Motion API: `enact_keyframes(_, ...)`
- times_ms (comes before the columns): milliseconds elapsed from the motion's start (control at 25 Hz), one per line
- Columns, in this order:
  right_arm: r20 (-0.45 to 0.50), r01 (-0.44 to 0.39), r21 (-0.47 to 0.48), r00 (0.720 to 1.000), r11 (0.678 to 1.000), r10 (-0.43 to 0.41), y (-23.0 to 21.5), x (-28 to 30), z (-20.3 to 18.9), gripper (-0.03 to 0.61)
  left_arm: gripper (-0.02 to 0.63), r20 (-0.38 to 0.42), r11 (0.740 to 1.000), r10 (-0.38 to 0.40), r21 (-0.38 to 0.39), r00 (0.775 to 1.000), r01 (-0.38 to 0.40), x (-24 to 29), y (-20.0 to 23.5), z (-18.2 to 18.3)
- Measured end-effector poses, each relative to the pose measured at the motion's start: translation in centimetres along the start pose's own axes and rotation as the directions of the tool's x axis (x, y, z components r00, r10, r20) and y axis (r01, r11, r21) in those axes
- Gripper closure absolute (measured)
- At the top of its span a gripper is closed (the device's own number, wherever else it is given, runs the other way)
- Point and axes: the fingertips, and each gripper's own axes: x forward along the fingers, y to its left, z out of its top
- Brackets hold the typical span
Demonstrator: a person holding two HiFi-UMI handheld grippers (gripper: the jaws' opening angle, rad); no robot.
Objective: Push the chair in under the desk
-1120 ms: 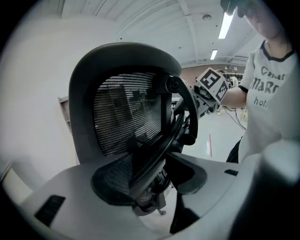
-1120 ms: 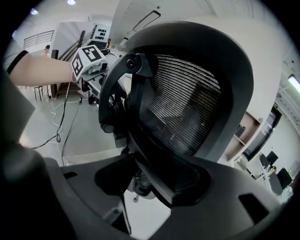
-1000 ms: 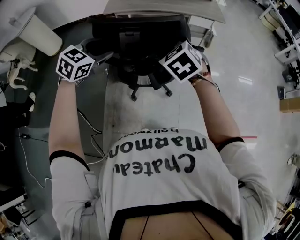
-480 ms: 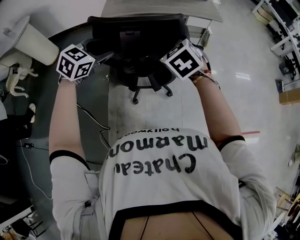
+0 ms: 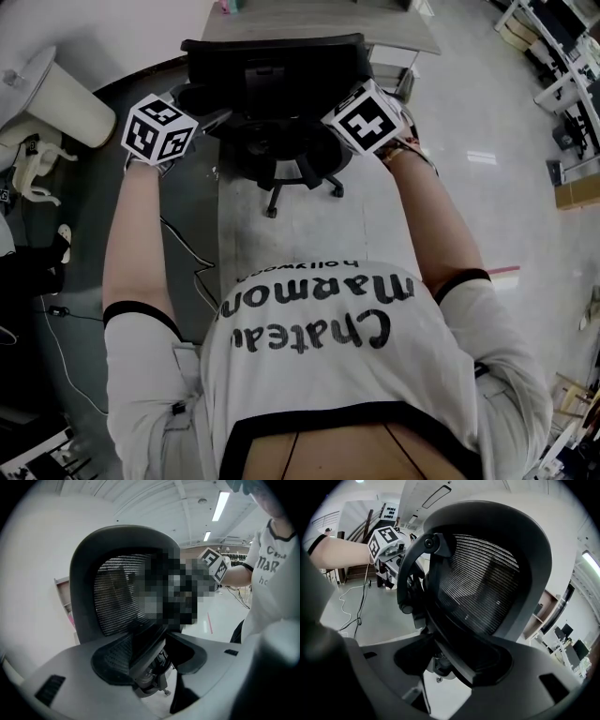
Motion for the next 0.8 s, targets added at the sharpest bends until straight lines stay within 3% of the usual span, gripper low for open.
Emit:
enact_keyframes(520, -0.011, 0.022, 0.008, 1.000, 1.000, -0.022, -0.4, 0.3, 0.1, 0.327, 0.394, 0.028, 1.000, 0.021, 0.003, 0.999, -0.021, 0.0, 0.4, -0.1)
enact_keyframes(800, 0.010, -0.016, -0.029, 1.000, 0.999, 0.016, -1.5, 1.4, 0.1, 0.322, 0.396, -0.001, 0.999, 0.038, -0.001, 0.999, -0.038, 0.6, 0.5, -0.3)
